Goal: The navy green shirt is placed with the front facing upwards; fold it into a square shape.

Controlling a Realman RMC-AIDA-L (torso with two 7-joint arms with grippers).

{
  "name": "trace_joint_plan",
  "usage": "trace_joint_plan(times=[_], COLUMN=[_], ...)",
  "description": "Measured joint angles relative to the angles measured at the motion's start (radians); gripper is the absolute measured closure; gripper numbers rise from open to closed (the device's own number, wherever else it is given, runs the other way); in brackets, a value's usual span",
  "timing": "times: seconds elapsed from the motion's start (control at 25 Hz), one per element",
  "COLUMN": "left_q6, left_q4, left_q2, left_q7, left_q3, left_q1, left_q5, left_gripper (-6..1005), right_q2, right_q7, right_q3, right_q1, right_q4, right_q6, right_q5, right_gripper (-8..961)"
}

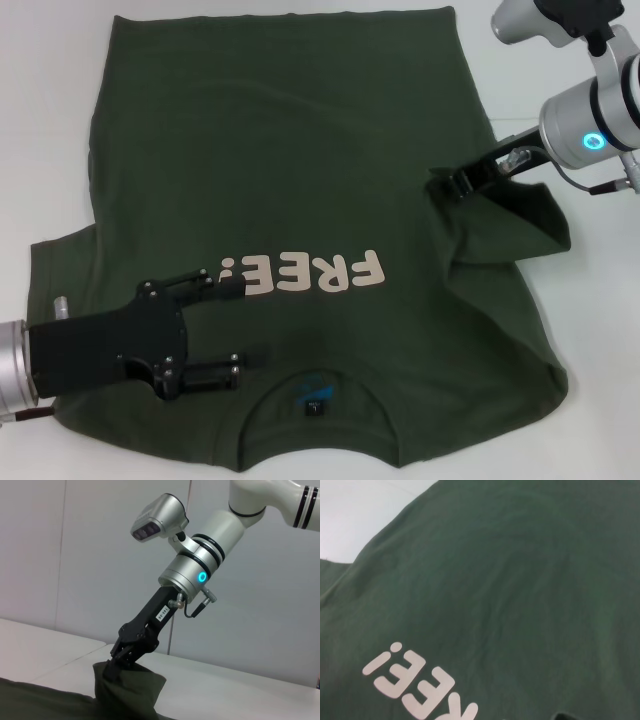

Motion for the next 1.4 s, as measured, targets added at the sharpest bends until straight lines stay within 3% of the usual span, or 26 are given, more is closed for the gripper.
trace_joint_plan(times=[0.56, 0.88, 1.12, 1.4], left_q6=[-0.016, -0.02, -0.025, -0.025], left_q4=[-0.012, -0.023, -0.026, -0.026], left_q2=[0.0, 0.0, 0.0, -0.002], left_q7=[0.015, 0.03, 0.037, 0.037], left_q3=[-0.002, -0.001, -0.002, -0.002], left_q1=[0.001, 0.002, 0.003, 0.004], left_q5=[0.0, 0.0, 0.0, 0.0], left_gripper=[172, 172, 172, 172], right_q2=[-0.015, 0.003, -0.005, -0.015], right_q7=[0.008, 0.011, 0.022, 0.028], right_q3=[-0.025, -0.039, -0.037, -0.04], right_q1=[0.072, 0.091, 0.091, 0.091], right_q4=[0.165, 0.184, 0.176, 0.118], right_q6=[0.052, 0.083, 0.089, 0.013], right_q5=[-0.047, -0.124, -0.132, -0.271], right_gripper=[793, 778, 566, 539])
